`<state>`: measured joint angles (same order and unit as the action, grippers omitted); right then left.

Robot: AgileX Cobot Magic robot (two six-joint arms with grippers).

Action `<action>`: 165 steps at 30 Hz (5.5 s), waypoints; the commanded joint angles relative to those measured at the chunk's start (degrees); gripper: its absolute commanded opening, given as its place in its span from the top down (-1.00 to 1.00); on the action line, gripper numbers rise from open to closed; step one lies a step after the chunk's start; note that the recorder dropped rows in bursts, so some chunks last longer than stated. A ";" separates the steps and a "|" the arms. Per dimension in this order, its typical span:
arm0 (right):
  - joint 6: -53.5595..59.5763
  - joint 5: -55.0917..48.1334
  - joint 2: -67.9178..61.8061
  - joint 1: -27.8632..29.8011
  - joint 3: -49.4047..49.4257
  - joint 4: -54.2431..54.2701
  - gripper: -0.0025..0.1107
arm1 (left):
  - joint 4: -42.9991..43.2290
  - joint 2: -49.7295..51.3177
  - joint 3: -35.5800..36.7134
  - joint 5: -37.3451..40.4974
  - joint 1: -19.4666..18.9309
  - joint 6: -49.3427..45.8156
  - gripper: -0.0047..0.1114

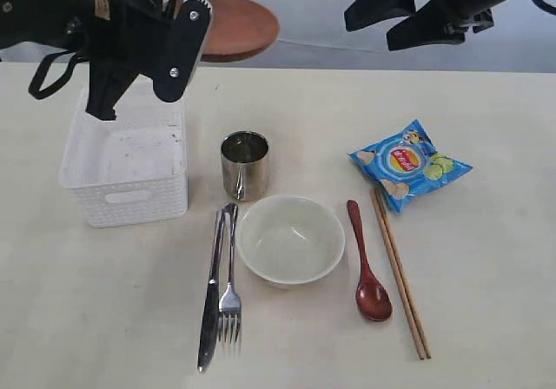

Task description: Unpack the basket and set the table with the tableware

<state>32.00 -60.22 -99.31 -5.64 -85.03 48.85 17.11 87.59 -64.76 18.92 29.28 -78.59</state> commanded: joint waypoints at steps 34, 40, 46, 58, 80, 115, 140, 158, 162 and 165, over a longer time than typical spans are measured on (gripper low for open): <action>7.85 -0.22 -9.69 1.33 -0.17 25.71 0.87 | -8.61 1.75 0.34 -11.74 10.13 2.18 0.92; 7.46 -0.22 -9.69 1.33 -0.17 25.71 0.96 | -9.01 1.75 0.34 -11.35 10.13 4.15 0.84; 7.46 -0.22 -9.69 1.55 -0.17 25.71 0.96 | -9.01 1.75 0.34 -11.35 10.13 4.48 0.00; 6.53 0.02 -9.69 6.81 -0.17 21.11 0.96 | -9.01 1.64 0.34 -10.33 10.13 17.82 -0.22; 7.72 16.60 -13.34 3.50 14.75 17.86 0.96 | -20.86 1.64 0.34 5.23 10.02 58.03 0.92; 11.35 25.83 -20.97 -0.78 14.75 24.43 0.96 | -28.33 -5.27 7.01 -1.93 7.32 54.46 0.92; 12.30 28.97 -20.97 0.25 14.75 23.16 -0.07 | -28.33 -5.27 7.01 -1.45 7.32 54.36 0.92; 6.24 19.34 -7.72 6.16 9.08 1.82 -0.20 | -39.04 -8.99 24.34 -36.67 0.31 60.58 0.92; -11.44 20.75 -5.58 5.91 9.08 -22.30 -0.20 | -39.04 -15.84 31.70 -39.09 -3.40 64.06 0.92; -18.40 19.23 -5.68 4.15 9.08 -31.62 -0.20 | -39.04 -19.03 35.95 -41.65 -4.62 67.38 0.92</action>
<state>20.56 -39.48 -105.28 -0.14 -75.70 26.70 -21.47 71.16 -32.16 -20.20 25.74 -14.11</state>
